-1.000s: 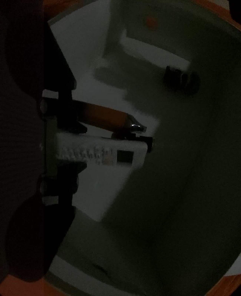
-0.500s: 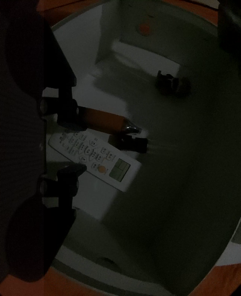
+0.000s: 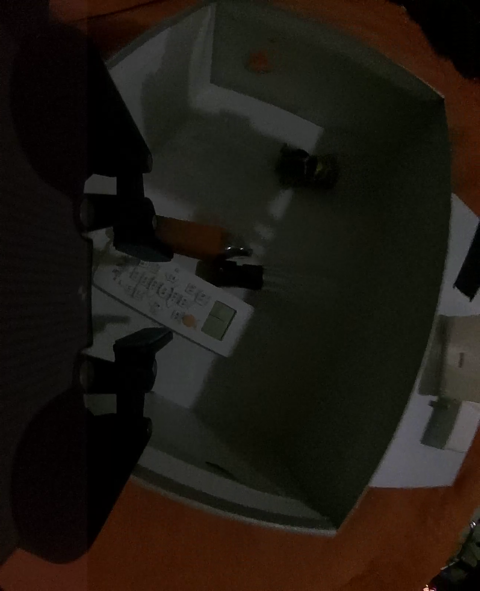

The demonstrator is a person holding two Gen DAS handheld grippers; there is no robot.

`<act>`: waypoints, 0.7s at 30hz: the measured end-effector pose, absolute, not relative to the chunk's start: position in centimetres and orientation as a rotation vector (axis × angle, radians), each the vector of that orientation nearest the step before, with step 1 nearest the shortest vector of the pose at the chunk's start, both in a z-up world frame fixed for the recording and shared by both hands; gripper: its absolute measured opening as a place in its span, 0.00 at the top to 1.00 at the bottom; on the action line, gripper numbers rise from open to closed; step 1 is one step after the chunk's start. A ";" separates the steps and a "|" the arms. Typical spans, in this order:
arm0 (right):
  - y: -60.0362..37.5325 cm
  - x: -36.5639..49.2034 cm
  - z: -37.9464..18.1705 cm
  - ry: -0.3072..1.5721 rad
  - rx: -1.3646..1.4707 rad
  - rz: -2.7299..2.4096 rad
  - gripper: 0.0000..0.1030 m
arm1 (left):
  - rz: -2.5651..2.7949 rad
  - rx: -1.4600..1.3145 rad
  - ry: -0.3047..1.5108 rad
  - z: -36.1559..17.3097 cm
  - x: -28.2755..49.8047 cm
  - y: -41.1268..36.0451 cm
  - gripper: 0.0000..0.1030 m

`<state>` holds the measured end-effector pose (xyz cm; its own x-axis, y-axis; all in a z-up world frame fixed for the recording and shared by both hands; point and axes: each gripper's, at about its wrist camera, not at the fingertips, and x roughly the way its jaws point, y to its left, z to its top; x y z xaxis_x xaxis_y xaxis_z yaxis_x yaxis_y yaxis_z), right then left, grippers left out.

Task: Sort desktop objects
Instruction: 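Carry the black object in the left gripper into the box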

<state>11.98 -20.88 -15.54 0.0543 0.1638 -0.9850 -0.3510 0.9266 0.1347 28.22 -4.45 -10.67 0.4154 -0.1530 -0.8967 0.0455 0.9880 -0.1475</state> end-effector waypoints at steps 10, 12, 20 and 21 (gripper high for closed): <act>-20.7 10.9 -12.6 1.416 -0.176 0.383 0.58 | -0.181 -0.087 1.101 -5.4 22.5 -3.4 0.78; -20.7 10.6 -12.3 1.414 -0.177 0.378 0.58 | -0.198 -0.071 1.097 -4.8 21.1 -3.4 0.78; -20.6 9.2 -11.4 1.405 -0.184 0.355 0.58 | -0.238 0.006 1.099 -4.9 15.6 -4.1 0.78; -20.5 9.0 -11.5 1.404 -0.184 0.350 0.58 | -0.238 0.012 1.101 -5.2 15.1 -4.2 0.78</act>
<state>9.04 -20.52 -11.45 0.1261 0.1302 -0.9834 -0.3461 0.9348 0.0794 15.06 -4.16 -5.15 0.4303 -0.1850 -0.8835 0.1965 0.9745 -0.1083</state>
